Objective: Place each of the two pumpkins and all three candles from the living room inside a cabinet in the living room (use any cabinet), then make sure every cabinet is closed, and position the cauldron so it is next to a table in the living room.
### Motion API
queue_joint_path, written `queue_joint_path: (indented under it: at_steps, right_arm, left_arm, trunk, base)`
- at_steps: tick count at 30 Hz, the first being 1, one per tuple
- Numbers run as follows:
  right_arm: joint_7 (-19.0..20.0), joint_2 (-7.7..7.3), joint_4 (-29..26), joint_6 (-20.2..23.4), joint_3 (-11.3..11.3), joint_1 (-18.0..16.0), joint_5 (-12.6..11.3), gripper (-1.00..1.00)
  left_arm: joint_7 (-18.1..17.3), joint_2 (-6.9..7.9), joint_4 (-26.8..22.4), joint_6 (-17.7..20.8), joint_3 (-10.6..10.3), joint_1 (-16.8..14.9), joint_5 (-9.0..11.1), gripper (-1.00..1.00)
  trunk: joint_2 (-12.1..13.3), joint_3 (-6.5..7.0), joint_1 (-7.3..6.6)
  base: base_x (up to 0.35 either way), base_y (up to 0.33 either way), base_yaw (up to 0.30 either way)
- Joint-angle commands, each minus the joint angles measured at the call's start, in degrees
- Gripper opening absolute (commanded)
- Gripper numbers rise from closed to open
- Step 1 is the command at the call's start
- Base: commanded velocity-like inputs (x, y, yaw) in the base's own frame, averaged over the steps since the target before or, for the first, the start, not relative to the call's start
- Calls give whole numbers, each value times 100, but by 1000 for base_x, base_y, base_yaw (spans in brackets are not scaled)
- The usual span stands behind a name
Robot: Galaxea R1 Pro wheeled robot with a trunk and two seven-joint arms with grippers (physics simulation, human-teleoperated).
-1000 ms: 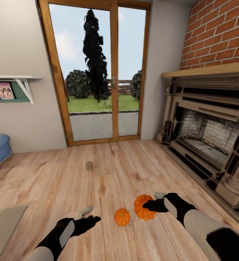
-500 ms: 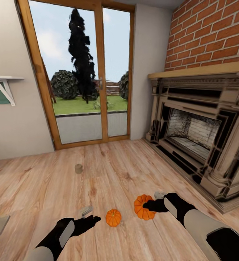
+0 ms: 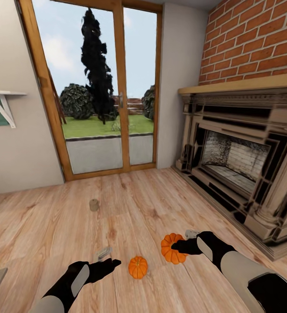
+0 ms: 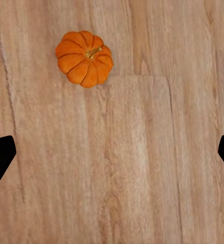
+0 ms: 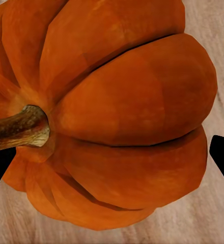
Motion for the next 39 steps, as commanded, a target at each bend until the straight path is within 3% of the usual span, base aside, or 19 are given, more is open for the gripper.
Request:
queue_joint_path:
  at_steps: [1,20,21,25,27,31,39]
  right_arm:
    - [9,-4,-9,24,23,-3,-3,-100]
    - [4,-4,-9,24,67,-3,-3,-100]
    - [4,-85,-9,31,41,-3,-7,-100]
    - [12,-136,-53,50,21,-3,-3,-100]
    - [46,-166,-334,81,15,-3,-7,-100]
    - [63,-172,-958,599,10,-3,-11,-100]
    - [65,-179,-2018,1517,6,-3,-19,-100]
  left_arm:
    - [-11,-6,-7,47,43,-2,17,100]
    - [-23,-15,-14,46,43,-2,21,100]
    - [-27,-83,-17,47,38,-2,19,100]
    - [-36,-248,-12,53,12,-2,-1,100]
    - [-77,-286,-14,96,-15,-41,-4,100]
    - [-67,-295,28,670,-19,-533,0,100]
    - [-173,-296,51,1235,1,-899,25,100]
  trunk:
    - [-3,-6,0]
    - [-3,-6,0]
    - [-3,-6,0]
    - [-3,-6,0]
    - [-3,-6,0]
    - [-3,-6,0]
    - [-3,-6,0]
  base:
    - [37,17,0]
    - [3,1,0]
    - [0,0,0]
    - [0,0,0]
    - [0,0,0]
    - [0,0,0]
    - [0,0,0]
